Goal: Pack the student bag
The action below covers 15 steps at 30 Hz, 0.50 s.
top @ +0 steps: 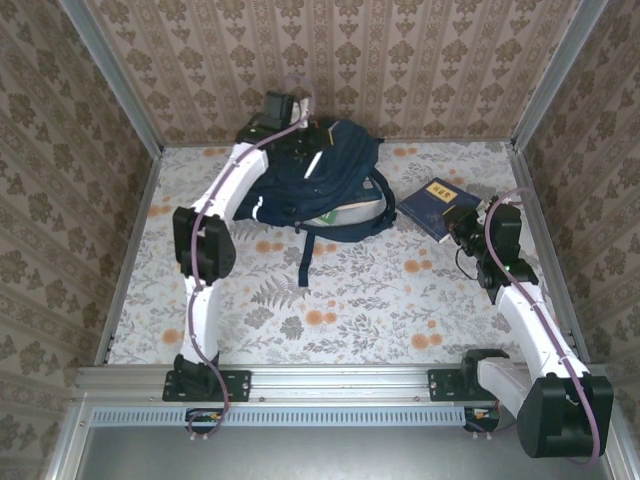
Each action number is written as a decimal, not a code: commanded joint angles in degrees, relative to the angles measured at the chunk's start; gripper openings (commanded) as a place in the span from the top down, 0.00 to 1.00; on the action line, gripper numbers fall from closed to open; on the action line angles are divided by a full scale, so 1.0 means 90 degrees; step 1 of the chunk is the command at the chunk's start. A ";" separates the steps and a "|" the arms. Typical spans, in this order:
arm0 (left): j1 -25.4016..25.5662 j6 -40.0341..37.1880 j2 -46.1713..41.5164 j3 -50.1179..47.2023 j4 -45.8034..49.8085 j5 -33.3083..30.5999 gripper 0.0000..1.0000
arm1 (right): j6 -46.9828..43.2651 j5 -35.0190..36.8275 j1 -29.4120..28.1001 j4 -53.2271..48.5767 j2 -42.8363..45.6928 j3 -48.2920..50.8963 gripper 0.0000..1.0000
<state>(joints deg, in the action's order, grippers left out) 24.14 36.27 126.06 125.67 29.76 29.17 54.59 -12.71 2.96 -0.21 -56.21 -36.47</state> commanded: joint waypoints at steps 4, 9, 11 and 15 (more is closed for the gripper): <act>-0.0094 0.0439 -0.0776 -0.0099 -0.0548 0.0458 1.00 | 0.0062 -0.1221 -0.0253 0.0773 -0.0640 -0.0425 1.00; -0.0103 0.0491 -0.1026 -0.0333 -0.0593 0.0574 1.00 | 0.0438 -0.1906 -0.0660 0.1601 -0.1692 -0.0926 1.00; -0.0109 0.0545 -0.1149 -0.0510 -0.0722 0.0626 1.00 | 0.0606 -0.2076 -0.0831 0.1900 -0.2079 -0.1147 1.00; -0.0126 0.0589 -0.1390 -0.0758 -0.0786 0.0664 1.00 | 0.0682 -0.2139 -0.1262 0.2592 -0.2563 -0.1494 1.00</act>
<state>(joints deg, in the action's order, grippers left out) 23.20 39.92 120.95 118.78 27.31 31.77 58.94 -28.21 -6.57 13.98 -78.30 -46.22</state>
